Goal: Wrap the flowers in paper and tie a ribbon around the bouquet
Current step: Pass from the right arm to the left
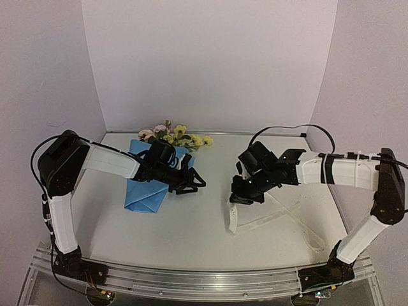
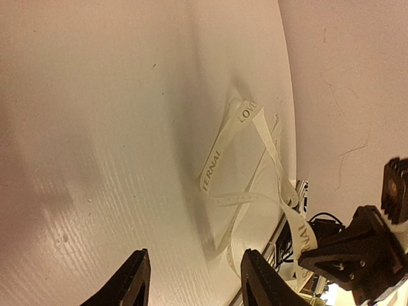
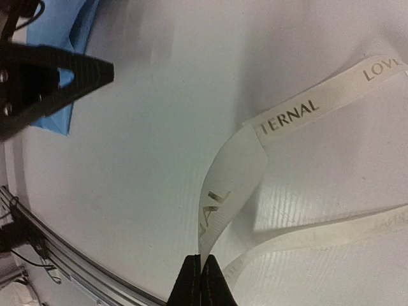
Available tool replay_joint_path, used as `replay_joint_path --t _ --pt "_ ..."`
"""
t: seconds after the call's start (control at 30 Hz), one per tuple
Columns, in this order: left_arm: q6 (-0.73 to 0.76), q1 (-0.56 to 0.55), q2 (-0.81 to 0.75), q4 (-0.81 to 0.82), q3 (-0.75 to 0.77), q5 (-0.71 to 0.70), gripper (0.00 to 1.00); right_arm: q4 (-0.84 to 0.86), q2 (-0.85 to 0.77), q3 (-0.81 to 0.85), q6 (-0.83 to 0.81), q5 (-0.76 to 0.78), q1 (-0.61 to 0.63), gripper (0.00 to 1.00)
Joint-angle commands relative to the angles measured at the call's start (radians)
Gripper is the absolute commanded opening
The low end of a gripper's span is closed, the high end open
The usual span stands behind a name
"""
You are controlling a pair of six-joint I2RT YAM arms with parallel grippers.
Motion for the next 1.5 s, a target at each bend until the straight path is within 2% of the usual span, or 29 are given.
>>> replay_joint_path --t 0.0,0.07,0.2,0.4,0.47,0.6,0.73,0.83,1.07,1.23,1.3,1.33,1.4,1.47 --pt "0.117 0.0 -0.183 0.118 -0.088 -0.022 0.51 0.136 0.123 0.187 0.165 -0.068 -0.036 0.0" --pt "0.15 -0.008 -0.233 0.21 -0.171 0.012 0.52 0.178 0.154 0.246 0.235 -0.067 -0.041 0.0" --pt "0.127 -0.01 -0.3 0.468 -0.321 0.082 0.56 0.273 0.189 0.289 0.349 -0.088 -0.063 0.0" --pt "0.109 -0.016 -0.242 0.646 -0.329 0.128 0.6 0.399 0.2 0.259 0.465 -0.118 -0.076 0.0" --pt "0.12 -0.016 -0.225 0.656 -0.314 0.131 0.61 0.436 0.167 0.207 0.48 -0.105 -0.09 0.0" --pt "0.143 -0.016 -0.162 0.658 -0.245 0.201 0.61 0.484 0.163 0.172 0.507 -0.181 -0.113 0.0" --pt "0.267 -0.018 -0.127 0.525 -0.174 0.238 0.61 0.564 0.133 0.11 0.544 -0.242 -0.116 0.0" --pt "0.245 -0.039 -0.078 0.56 -0.125 0.314 0.62 0.602 0.129 0.078 0.574 -0.277 -0.125 0.0" --pt "0.228 -0.047 -0.006 0.615 -0.075 0.333 0.61 0.701 0.105 0.019 0.658 -0.344 -0.142 0.0" --pt "0.183 -0.077 0.042 0.652 -0.042 0.336 0.5 0.744 0.079 -0.029 0.69 -0.363 -0.159 0.0" --pt "0.151 -0.085 0.059 0.684 -0.038 0.329 0.38 0.746 0.076 -0.036 0.687 -0.372 -0.167 0.0" --pt "0.129 -0.085 0.06 0.714 -0.055 0.32 0.29 0.748 0.074 -0.042 0.684 -0.372 -0.169 0.0" --pt "0.094 -0.085 0.043 0.738 -0.087 0.283 0.16 0.759 0.064 -0.059 0.673 -0.362 -0.171 0.05" --pt "0.093 -0.085 0.014 0.706 -0.12 0.256 0.08 0.807 0.049 -0.097 0.678 -0.337 -0.173 0.11"
